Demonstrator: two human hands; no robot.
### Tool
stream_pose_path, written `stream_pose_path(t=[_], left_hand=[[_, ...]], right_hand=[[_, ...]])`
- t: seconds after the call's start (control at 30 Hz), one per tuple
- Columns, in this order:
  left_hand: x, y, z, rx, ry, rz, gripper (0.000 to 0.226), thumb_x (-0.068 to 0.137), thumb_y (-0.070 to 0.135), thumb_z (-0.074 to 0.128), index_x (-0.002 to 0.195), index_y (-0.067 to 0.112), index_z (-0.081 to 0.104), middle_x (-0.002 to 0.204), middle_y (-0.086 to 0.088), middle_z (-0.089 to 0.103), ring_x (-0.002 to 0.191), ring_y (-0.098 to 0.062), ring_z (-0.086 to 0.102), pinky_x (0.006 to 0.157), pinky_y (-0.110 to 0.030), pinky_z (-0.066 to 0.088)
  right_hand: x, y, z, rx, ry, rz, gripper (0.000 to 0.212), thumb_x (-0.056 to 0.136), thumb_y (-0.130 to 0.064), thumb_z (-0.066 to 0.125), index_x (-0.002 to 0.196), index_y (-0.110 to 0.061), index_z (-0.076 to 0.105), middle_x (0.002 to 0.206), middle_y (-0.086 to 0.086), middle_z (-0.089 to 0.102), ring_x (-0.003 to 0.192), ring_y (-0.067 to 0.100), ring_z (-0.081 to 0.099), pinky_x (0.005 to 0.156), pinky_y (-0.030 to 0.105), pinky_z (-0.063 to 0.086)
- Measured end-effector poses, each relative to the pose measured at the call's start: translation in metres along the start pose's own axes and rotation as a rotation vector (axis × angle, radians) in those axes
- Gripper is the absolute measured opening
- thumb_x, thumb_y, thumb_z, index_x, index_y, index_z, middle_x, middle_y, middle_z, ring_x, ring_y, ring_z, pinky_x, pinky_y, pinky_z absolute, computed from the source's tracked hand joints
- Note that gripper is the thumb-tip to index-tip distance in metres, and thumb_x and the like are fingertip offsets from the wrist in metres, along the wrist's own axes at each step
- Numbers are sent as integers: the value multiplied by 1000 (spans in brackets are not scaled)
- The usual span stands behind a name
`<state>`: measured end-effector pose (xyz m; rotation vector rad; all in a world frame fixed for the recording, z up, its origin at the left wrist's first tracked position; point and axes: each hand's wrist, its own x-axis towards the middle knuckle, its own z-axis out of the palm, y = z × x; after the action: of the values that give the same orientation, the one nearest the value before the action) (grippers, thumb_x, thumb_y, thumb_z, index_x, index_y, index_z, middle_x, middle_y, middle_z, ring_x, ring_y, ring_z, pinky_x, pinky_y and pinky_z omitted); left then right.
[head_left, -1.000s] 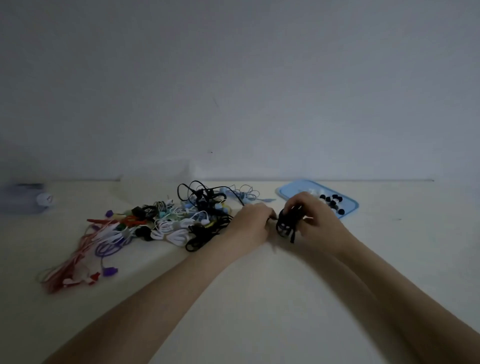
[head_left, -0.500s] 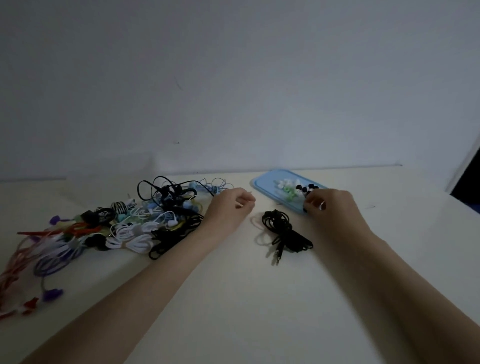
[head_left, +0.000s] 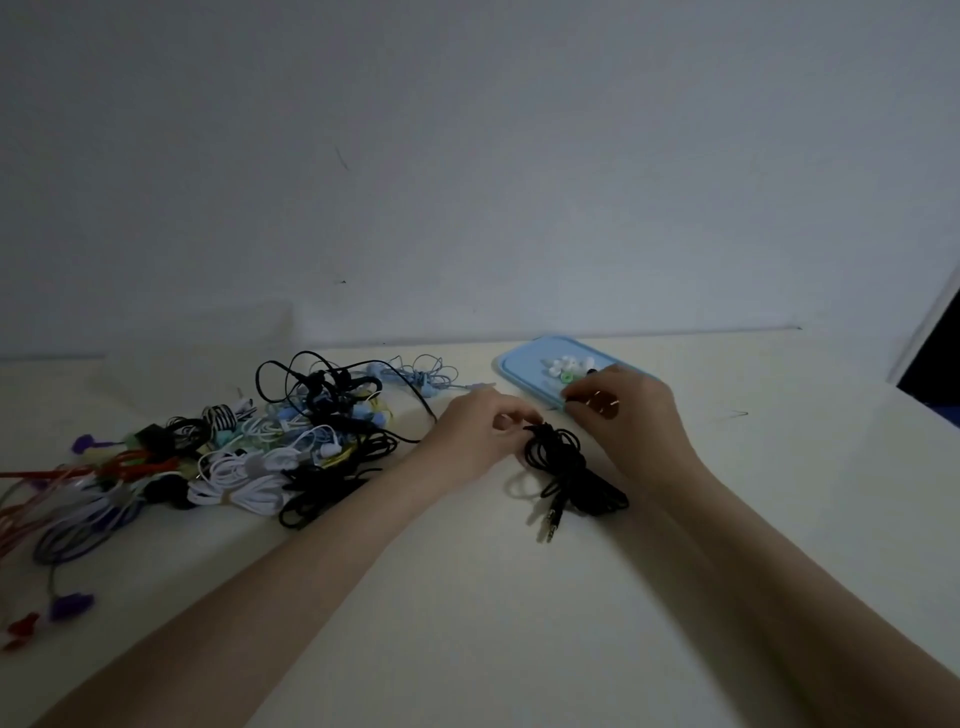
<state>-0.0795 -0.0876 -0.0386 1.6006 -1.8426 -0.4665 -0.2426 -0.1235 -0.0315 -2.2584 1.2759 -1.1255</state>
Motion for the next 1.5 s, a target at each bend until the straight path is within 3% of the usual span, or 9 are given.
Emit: stream_pose_path(t=[0.13,0.3,0.43,0.57,0.8,1.5], left_hand=[[1,-3,2,-100,67,-29,15,83,8,65,95,13,71,82,8,61,72,0,56,67,-4,41],[0,-9,-14,-537,179,-148,19,81,-3,64,85,15,66,81,3,67,70,2,62,70,-8,49],[-2,-10,-17,-823,179,-268,24,82,-8,59,90,13,65,86,-5,68,73,-11,63,70,-15,52],[1,-10,-21,-1089,201,-358,15,87,-6,51,88,1,63,88,-12,66,81,-17,66,77,-20,56],[-1,-12,-17,-1111,228,-328,9,85,-2,59,92,3,63,86,-8,66,75,-10,66,74,-17,55],[-7,-5,-20,-1035,202,-244,15,81,-2,63,87,10,68,79,1,70,75,-5,65,73,-15,52]], right_hand=[[-5,-1,11,90,-99,39,10,81,-7,68,89,-10,73,81,-7,63,72,1,58,70,0,40],[6,-8,21,464,-177,237,8,82,4,63,86,-2,67,77,2,68,61,-1,63,65,7,48],[19,-19,39,770,-118,358,9,82,7,60,88,3,65,80,11,68,72,14,66,72,16,54],[22,-19,48,891,-56,361,6,84,3,60,86,5,65,77,8,68,70,10,67,70,16,53],[20,-20,40,1180,-78,488,11,83,5,60,90,-2,65,79,7,71,77,14,68,76,20,55],[18,-23,32,1381,-233,544,17,81,8,54,92,2,66,78,4,72,73,8,69,65,14,53]])
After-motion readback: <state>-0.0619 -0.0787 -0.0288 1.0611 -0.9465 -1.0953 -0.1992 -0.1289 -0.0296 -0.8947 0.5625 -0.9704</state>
